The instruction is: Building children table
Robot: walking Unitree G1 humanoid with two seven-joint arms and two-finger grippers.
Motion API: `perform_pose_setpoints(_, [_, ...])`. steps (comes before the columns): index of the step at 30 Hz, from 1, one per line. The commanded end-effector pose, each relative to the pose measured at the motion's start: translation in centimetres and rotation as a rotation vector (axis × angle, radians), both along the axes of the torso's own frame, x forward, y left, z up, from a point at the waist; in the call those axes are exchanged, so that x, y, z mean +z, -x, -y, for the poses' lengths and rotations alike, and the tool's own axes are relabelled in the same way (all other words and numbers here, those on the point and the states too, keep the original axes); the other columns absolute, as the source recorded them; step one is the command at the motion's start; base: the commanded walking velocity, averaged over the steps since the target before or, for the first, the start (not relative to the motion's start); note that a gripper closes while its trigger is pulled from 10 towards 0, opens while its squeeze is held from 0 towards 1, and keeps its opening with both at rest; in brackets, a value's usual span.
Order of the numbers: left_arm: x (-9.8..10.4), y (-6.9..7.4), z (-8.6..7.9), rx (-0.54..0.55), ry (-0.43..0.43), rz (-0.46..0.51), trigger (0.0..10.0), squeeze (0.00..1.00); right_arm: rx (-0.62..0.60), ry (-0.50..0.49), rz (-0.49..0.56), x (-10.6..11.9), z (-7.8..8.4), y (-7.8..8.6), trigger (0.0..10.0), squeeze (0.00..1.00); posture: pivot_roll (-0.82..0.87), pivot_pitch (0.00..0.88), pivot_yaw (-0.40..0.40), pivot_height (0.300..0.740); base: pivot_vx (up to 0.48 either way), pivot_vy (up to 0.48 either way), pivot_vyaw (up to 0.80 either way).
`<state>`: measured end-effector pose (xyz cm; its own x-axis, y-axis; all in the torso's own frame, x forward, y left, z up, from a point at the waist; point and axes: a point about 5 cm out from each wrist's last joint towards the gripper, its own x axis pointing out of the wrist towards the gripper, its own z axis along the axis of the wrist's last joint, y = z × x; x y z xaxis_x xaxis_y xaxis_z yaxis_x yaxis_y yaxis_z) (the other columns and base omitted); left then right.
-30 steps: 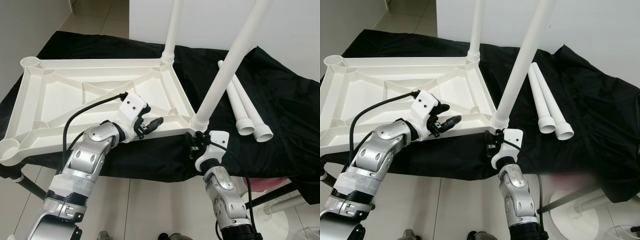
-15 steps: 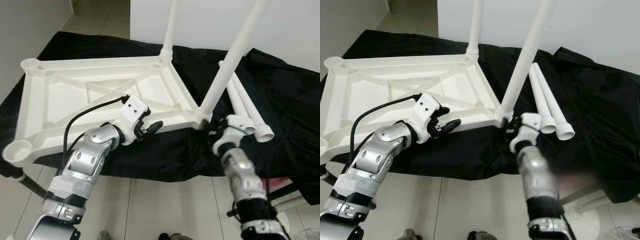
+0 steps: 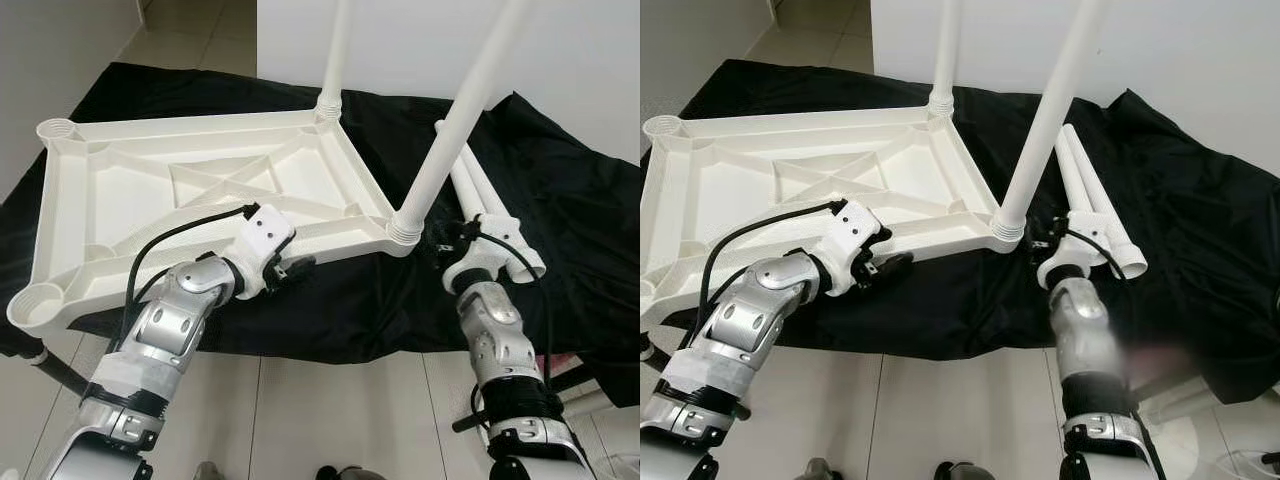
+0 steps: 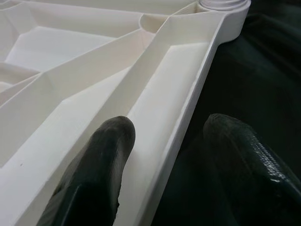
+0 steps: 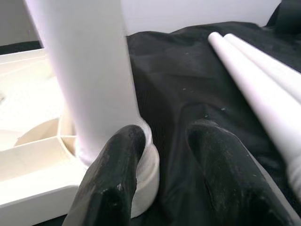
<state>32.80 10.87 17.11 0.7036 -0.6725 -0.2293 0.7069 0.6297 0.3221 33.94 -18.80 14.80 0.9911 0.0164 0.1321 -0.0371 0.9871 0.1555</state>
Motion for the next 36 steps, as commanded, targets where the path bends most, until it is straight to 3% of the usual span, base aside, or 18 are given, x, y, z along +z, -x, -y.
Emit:
perform_pose_setpoints(1, [-0.7, 0.0, 0.2, 0.017, -0.028, -0.016, 10.0, 0.0, 0.002, -0.007, 0.003, -0.3, 0.0, 0.2, 10.0, 0.0, 0.02, 0.105, -0.104, 0.74, 0.0, 0.0, 0.0])
perform_pose_setpoints(4, [-1.5, -0.8, -0.8, 0.081, -0.095, -0.046, 10.0, 0.0, 0.002, -0.014, 0.017, -0.3, -0.3, 0.1, 10.0, 0.0, 0.01, 0.1, -0.091, 0.74, 0.0, 0.0, 0.0])
perform_pose_setpoints(14, [-2.1, -1.6, -2.3, 0.182, -0.148, -0.09, 10.0, 0.0, -0.011, -0.02, 0.026, -0.1, 0.0, 0.0, 10.0, 0.0, 0.01, 0.095, -0.082, 0.74, 0.0, 0.0, 0.0])
perform_pose_setpoints(15, [-2.1, -1.7, -2.5, 0.193, -0.153, -0.086, 5.7, 0.0, -0.011, -0.021, 0.027, -0.2, -0.1, 0.0, 10.0, 0.0, 0.01, 0.095, -0.082, 0.74, 0.0, 0.0, 0.0])
perform_pose_setpoints(17, [-2.1, -1.7, -2.5, 0.193, -0.153, -0.086, 5.7, 0.0, -0.011, -0.021, 0.027, -0.2, -0.1, 0.0, 10.0, 0.0, 0.01, 0.095, -0.082, 0.74, 0.0, 0.0, 0.0])
perform_pose_setpoints(18, [-2.0, -1.9, -2.7, 0.213, -0.149, -0.083, 0.0, 0.0, -0.01, -0.023, 0.026, -0.2, -0.2, 0.0, 10.0, 0.0, 0.01, 0.096, -0.082, 0.74, 0.0, 0.0, 0.0])
perform_pose_setpoints(29, [-1.8, -2.2, -2.5, 0.246, -0.132, -0.07, 0.0, 0.0, -0.006, -0.029, 0.028, -0.3, -0.5, 0.0, 10.0, 0.0, 0.02, 0.103, -0.082, 0.74, 0.0, 0.0, 0.0])
perform_pose_setpoints(36, [-1.4, -2.2, -0.3, 0.196, -0.111, -0.042, 0.0, 0.0, -0.008, -0.029, 0.026, -0.4, -0.6, -0.1, 10.0, 0.0, 0.02, 0.104, -0.08, 0.74, 0.0, 0.0, 0.0])
